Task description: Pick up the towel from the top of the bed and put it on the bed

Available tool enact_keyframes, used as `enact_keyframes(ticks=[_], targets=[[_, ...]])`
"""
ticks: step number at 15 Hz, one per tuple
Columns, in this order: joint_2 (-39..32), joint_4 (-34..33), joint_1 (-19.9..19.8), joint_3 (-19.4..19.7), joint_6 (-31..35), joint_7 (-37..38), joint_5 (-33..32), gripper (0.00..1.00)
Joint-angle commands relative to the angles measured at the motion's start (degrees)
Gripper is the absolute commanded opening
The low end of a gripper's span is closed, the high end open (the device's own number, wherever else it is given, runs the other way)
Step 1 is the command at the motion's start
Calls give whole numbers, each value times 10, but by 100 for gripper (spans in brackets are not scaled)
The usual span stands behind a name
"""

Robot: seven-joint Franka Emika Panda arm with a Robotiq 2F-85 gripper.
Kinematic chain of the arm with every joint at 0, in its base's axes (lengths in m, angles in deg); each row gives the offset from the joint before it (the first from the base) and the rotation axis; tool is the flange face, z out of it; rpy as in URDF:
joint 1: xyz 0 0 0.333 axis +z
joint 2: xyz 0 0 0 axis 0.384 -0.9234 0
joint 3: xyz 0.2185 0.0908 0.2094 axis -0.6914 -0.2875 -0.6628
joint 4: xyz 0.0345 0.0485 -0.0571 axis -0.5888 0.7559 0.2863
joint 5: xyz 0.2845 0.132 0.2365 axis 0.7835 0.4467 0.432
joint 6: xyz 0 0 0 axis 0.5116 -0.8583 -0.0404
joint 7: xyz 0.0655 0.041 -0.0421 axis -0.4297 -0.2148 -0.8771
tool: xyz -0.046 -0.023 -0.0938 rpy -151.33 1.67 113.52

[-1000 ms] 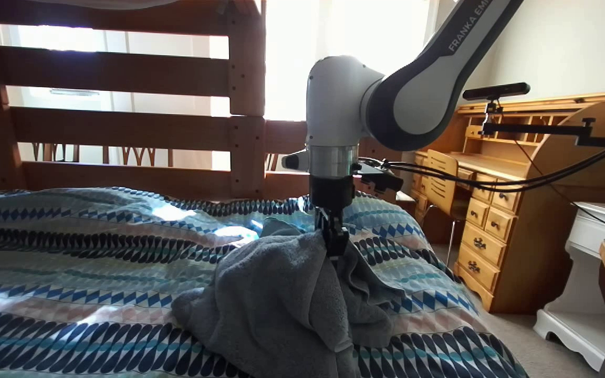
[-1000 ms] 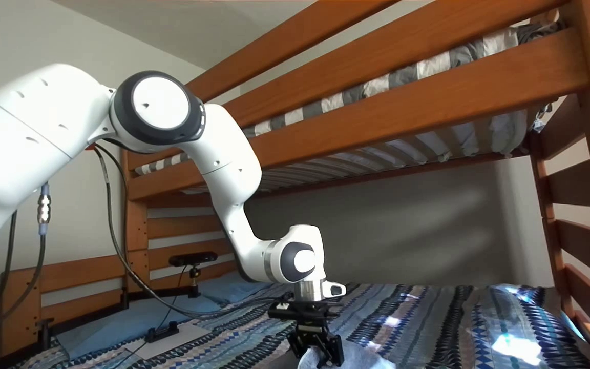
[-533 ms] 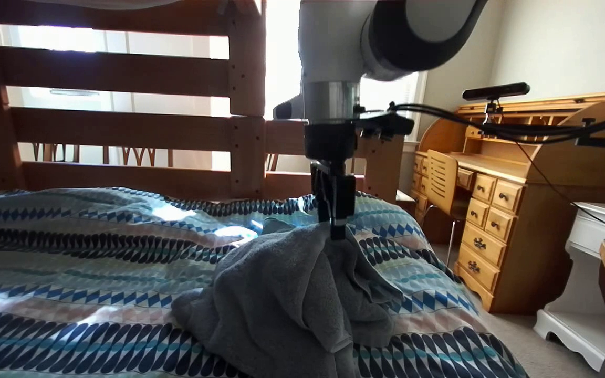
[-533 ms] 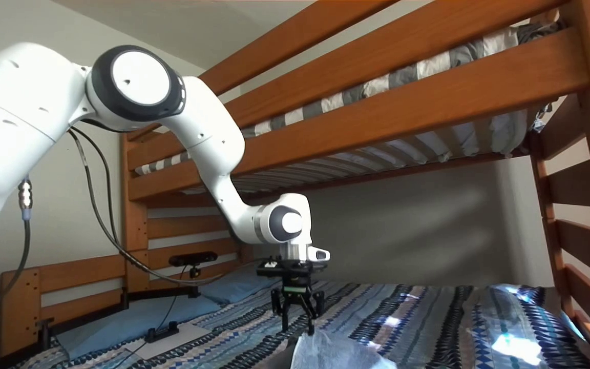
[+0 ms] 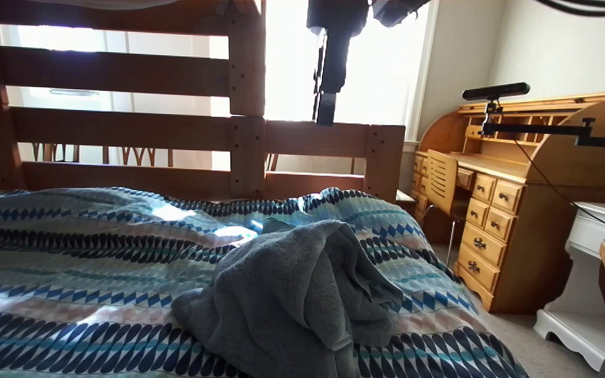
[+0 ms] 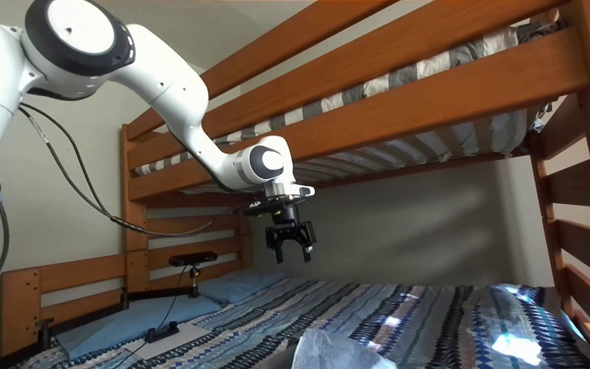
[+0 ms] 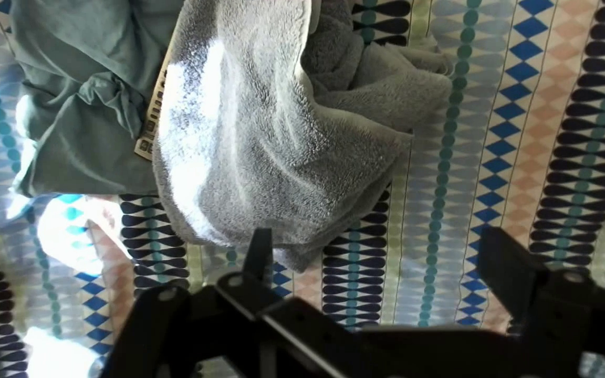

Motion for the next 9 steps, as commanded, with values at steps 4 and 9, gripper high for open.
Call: enact_keyframes(ticks=[4, 9], targets=[[5, -3, 8, 7, -5, 3, 2, 100], [-2, -3, 8, 8, -5, 2, 2, 100]])
